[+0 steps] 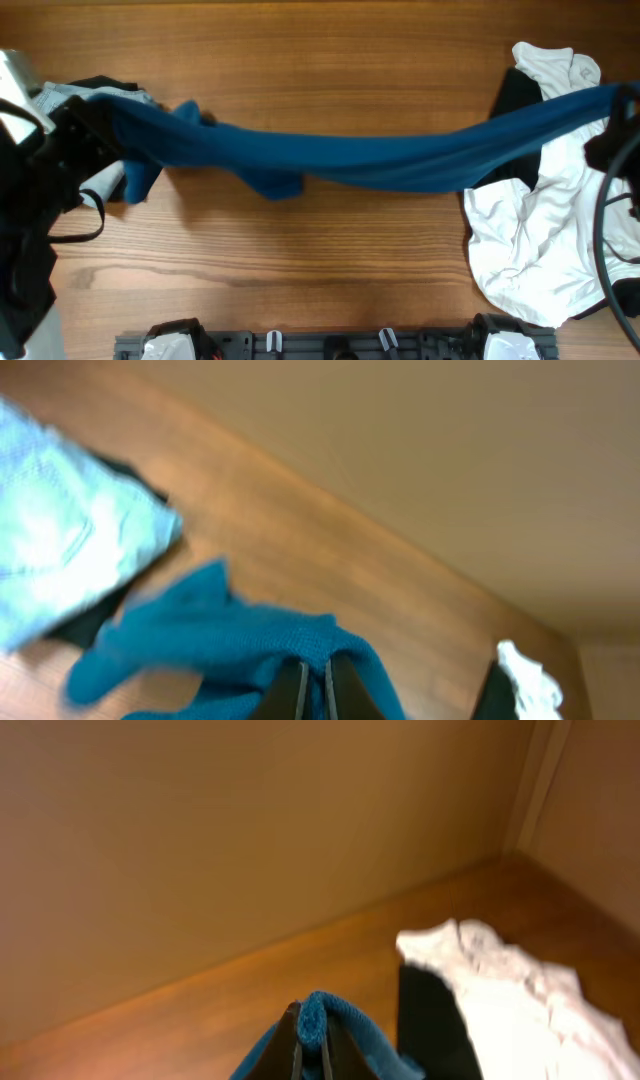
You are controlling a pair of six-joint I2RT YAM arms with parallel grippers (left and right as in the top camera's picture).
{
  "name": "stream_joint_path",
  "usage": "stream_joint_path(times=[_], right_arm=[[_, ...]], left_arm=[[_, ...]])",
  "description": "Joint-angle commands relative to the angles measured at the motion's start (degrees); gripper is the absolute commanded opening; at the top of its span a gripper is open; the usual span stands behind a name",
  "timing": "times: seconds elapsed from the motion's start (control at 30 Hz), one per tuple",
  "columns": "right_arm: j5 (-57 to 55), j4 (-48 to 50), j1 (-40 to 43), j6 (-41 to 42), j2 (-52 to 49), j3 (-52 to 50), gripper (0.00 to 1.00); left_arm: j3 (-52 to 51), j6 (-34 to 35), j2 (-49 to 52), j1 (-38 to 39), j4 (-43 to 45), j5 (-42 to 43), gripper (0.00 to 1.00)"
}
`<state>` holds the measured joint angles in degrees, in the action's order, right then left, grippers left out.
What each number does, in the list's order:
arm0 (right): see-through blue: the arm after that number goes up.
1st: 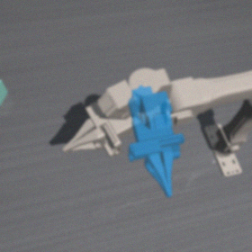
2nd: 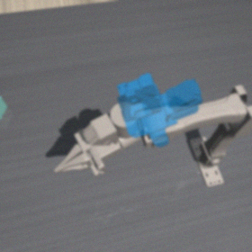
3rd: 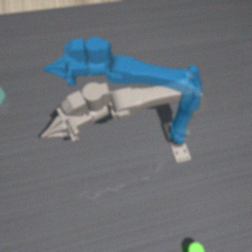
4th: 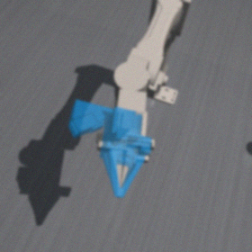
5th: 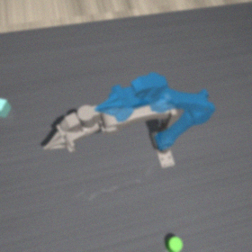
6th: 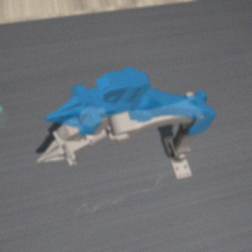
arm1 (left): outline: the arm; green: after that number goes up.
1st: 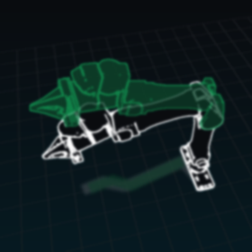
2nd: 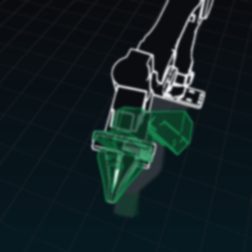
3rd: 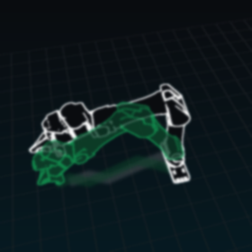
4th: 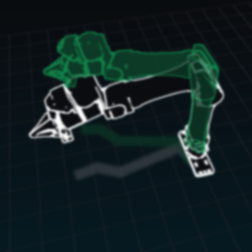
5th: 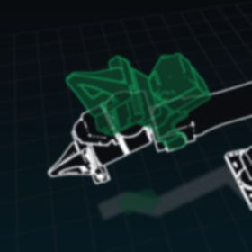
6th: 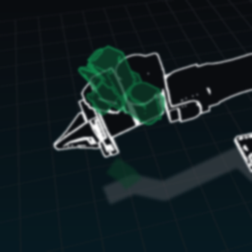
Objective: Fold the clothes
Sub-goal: 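Lift the shirt with both grippers and lay it flat toward the back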
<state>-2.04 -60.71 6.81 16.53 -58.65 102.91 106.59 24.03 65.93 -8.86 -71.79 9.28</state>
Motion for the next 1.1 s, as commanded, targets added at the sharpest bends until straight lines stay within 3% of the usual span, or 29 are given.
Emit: stream_joint_path(times=[0.0, 0.13, 0.23, 0.33, 0.4, 0.47, 0.6, 0.63, 0.73, 0.83, 0.87, 1.0, 1.07], right_arm=[[-1.90, 0.92, 0.35, -3.15, -3.78, 1.55, 0.04], [4.22, 0.70, 0.35, -5.97, -19.26, 1.55, 0.04], [8.11, 5.99, 0.35, -6.01, -33.73, 1.55, 0.04], [13.11, 20.20, 0.35, -1.73, -43.71, 1.66, 0.04], [17.20, 32.96, 0.42, 5.20, -45.59, 4.11, 0.04], [17.51, 38.51, 0.72, 7.61, -45.35, 14.40, 0.04], [10.75, 34.05, 1.86, 3.48, -45.38, 33.31, 0.04], [9.88, 31.23, 2.19, 1.73, -45.38, 35.91, 0.04], [2.36, 16.04, 2.43, -0.52, -46.07, 36.85, 0.04], [1.31, -5.40, 2.45, -2.32, -51.32, 36.85, 0.04], [0.85, -10.16, 2.43, -2.60, -52.89, 36.85, 0.04], [0.28, -30.99, 2.45, -3.06, -59.93, 35.98, 0.04], [3.08, -31.47, 2.38, -5.49, -60.63, 31.30, 0.04]], left_arm=[[1.44, -0.87, 1.33, -0.42, 2.38, -1.25, 0.04], [1.42, -0.92, 10.14, -0.39, 3.54, -1.18, 0.04], [1.42, -1.29, 21.20, 0.94, 11.23, -1.18, 0.04], [1.44, -1.33, 32.39, 3.26, 27.06, -0.02, 0.04], [2.32, 2.93, 37.46, 3.67, 43.74, 6.29, 0.04], [6.03, 7.67, 38.07, 3.19, 56.81, 6.08, 0.04], [22.71, 7.56, 38.05, 0.33, 59.56, 5.38, 0.04], [26.36, 7.50, 38.05, -0.35, 57.59, 5.29, 0.04], [31.41, 3.48, 37.64, -0.72, 39.71, 8.85, 0.04], [30.82, -0.81, 40.87, 1.14, 4.39, 9.31, 0.04], [30.53, -2.69, 42.60, 1.84, -1.86, 9.31, 0.04], [27.50, -8.17, 51.41, 4.24, -20.31, 8.02, 0.04], [23.15, -10.38, 55.10, 5.64, -24.79, 8.04, 0.04]])
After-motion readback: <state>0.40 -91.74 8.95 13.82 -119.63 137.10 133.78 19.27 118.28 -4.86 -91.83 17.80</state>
